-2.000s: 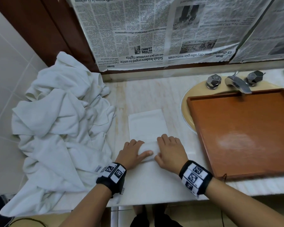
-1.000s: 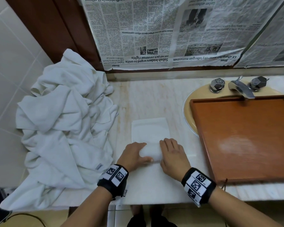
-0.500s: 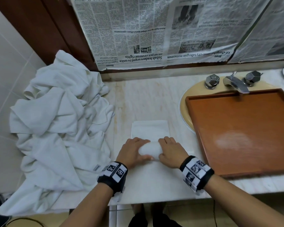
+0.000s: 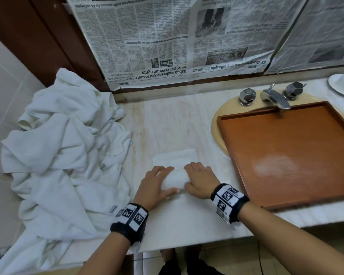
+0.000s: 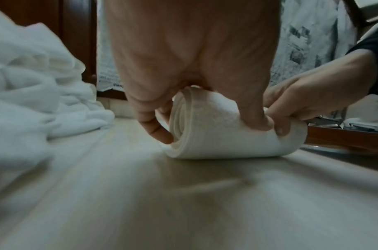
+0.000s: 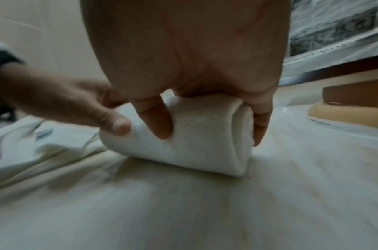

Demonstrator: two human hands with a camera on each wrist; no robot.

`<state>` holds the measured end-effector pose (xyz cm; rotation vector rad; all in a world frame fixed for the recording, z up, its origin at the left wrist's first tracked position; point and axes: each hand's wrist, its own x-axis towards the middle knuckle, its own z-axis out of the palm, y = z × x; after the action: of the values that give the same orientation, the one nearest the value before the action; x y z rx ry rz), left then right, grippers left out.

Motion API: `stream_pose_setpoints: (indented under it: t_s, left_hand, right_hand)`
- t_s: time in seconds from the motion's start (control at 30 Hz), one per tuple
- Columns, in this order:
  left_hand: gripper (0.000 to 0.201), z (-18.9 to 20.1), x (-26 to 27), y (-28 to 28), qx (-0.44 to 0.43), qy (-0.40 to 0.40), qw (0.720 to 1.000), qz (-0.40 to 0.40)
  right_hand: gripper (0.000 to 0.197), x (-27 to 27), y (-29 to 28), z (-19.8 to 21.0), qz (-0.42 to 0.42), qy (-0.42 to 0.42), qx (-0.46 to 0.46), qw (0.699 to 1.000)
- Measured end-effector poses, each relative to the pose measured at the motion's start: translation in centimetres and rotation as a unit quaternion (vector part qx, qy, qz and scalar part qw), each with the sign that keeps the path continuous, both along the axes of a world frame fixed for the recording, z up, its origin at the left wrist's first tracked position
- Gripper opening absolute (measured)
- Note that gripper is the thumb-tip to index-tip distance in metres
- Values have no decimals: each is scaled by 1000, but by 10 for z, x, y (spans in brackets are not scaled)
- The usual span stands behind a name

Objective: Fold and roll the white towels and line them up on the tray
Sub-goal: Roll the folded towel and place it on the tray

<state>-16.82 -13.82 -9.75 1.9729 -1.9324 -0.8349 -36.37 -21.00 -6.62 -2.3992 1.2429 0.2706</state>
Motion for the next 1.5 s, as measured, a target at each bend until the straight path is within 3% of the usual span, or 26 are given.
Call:
stream_pose_setpoints:
  t_s: [0.07, 0.2, 0.33, 0.43, 0.5, 0.57, 0.63, 0.73, 0.87, 1.03, 1.1, 1.2, 1.4, 1.43, 1.5]
  left_hand:
    - [96, -3, 2, 2, -4, 40, 999, 28]
    - [55, 15, 6, -9, 54, 110, 992, 23]
    - [49, 23, 11, -21, 112, 96, 989, 16]
    - [33, 16, 15, -29, 126, 99, 987, 15]
    - [38, 9, 14, -30, 106, 111, 987, 39]
    - [68, 5, 10, -21, 69, 108, 987, 94]
    - [79, 4, 5, -9, 6, 99, 989, 110]
    - [77, 1, 3, 5, -45, 99, 989, 99]
    - [61, 8, 10, -3, 0, 126, 986, 107]
    - [53, 24, 22, -22, 87, 102, 989, 55]
    - [53, 28, 21, -28, 111, 108, 986, 69]
    - [60, 31, 12, -28, 106, 121, 980, 115]
    - [79, 18, -3, -5, 79, 132, 949, 276]
    - [78, 17, -5, 1, 97, 156, 938, 293]
    - [73, 13, -9, 10, 129, 284, 898, 310]
  right_hand:
    - [47, 1, -8, 6, -27, -6, 65, 997]
    - [49, -3, -4, 13, -96, -56, 153, 982]
    - [49, -9, 26, 0, -12, -55, -125, 991]
    - [70, -5, 42, -13, 9, -35, -159, 987]
    - [77, -4, 39, -19, 3, -13, -164, 986]
    - [73, -2, 30, -22, -5, -2, -165, 986]
    - [66, 1, 19, -20, -12, 6, -150, 989]
    - [61, 4, 4, -12, -2, 10, -104, 995]
    - [72, 2, 2, -7, 0, -10, -53, 999]
    - [82, -8, 33, -15, 33, 21, -135, 990]
    - [89, -5, 31, -18, 23, 28, -149, 988]
    - [81, 2, 12, -13, 9, 32, -129, 991]
    - [75, 8, -7, -1, -22, 49, -25, 998]
    - [74, 8, -6, -1, -32, 50, -12, 998]
    - [73, 6, 1, -2, -45, 48, 9, 998]
